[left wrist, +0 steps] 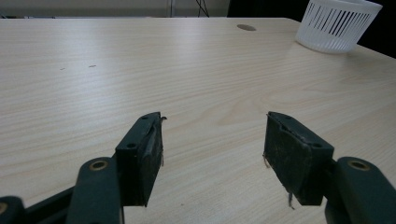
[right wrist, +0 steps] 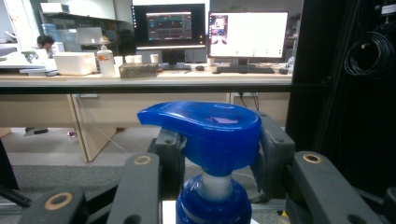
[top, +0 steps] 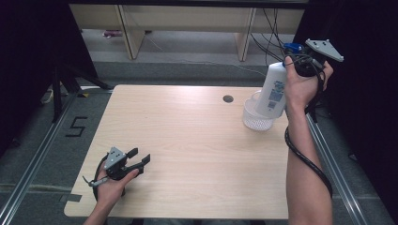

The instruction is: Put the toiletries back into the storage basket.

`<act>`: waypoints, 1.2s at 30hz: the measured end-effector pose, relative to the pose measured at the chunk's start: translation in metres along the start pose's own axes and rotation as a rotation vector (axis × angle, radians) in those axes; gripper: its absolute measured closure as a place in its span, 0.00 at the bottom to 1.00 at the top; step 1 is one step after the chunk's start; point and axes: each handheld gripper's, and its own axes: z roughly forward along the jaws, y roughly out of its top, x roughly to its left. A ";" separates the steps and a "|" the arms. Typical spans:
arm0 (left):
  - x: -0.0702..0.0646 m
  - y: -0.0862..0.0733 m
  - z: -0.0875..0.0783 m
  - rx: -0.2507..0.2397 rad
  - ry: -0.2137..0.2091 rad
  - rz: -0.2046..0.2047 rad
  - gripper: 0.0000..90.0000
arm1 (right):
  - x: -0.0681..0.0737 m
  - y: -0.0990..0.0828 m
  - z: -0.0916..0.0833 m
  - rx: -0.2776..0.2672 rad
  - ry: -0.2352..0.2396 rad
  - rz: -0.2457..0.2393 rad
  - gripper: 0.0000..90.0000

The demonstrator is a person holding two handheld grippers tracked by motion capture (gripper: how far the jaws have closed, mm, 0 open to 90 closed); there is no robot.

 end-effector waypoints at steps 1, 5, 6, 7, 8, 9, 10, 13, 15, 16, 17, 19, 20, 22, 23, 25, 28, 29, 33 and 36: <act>0.000 0.000 0.000 -0.001 -0.001 0.001 0.41 | 0.000 0.000 0.000 0.000 0.002 0.000 0.67; 0.000 0.000 0.000 -0.002 -0.001 0.000 0.41 | -0.001 -0.002 0.002 0.008 0.004 -0.007 0.67; 0.000 0.000 0.000 0.000 0.000 0.000 0.41 | -0.001 -0.003 0.003 0.007 0.004 -0.003 0.67; 0.000 0.000 0.000 0.000 -0.001 0.000 0.41 | -0.002 -0.003 0.004 0.003 0.002 -0.005 0.67; 0.000 0.000 0.000 0.001 -0.001 0.000 0.41 | -0.002 -0.004 0.005 0.005 0.002 -0.003 0.67; 0.000 0.000 0.000 0.000 0.000 -0.001 0.41 | -0.002 -0.004 0.005 0.003 0.003 -0.006 0.67; 0.000 0.000 0.000 0.000 -0.001 -0.001 0.41 | -0.002 -0.004 0.006 0.005 0.003 -0.012 0.67; 0.000 0.000 0.000 -0.001 -0.003 -0.001 0.41 | -0.002 -0.004 0.007 0.005 0.007 -0.010 0.67; 0.000 -0.001 0.000 0.000 -0.001 0.000 0.41 | -0.001 -0.004 0.008 0.005 0.009 -0.005 0.67; 0.000 0.000 0.000 0.000 0.000 0.000 0.41 | -0.001 -0.004 0.008 0.010 0.012 -0.005 0.67; 0.000 0.000 0.000 0.000 0.000 0.000 0.41 | -0.001 -0.004 0.009 0.007 0.015 -0.010 0.67; 0.000 0.000 0.000 -0.001 0.000 -0.001 0.41 | 0.000 -0.005 0.010 0.002 0.016 -0.010 0.67; 0.000 0.000 0.000 -0.001 0.000 -0.002 0.41 | 0.000 -0.005 0.011 0.003 0.021 -0.012 0.67; 0.000 -0.001 0.000 -0.002 -0.001 -0.003 0.41 | 0.001 -0.006 0.012 0.002 0.019 -0.020 0.67; 0.001 -0.001 0.000 -0.003 -0.001 -0.004 0.41 | 0.003 -0.006 0.013 0.007 0.021 -0.011 0.67; 0.001 -0.001 0.000 0.000 0.000 -0.005 0.41 | 0.003 -0.008 0.015 0.007 0.024 -0.024 0.67; 0.001 -0.001 0.000 0.000 0.000 -0.004 0.41 | 0.003 -0.009 0.017 0.010 0.024 -0.031 0.67; 0.001 0.000 0.000 -0.001 0.000 -0.004 0.41 | 0.004 -0.009 0.017 0.014 0.027 -0.024 0.67; 0.001 0.000 0.000 0.000 0.000 -0.004 0.41 | 0.006 -0.010 0.020 0.010 0.033 -0.027 0.67; 0.001 -0.001 0.000 -0.001 -0.001 -0.004 0.41 | 0.006 -0.011 0.021 0.014 0.034 -0.029 0.67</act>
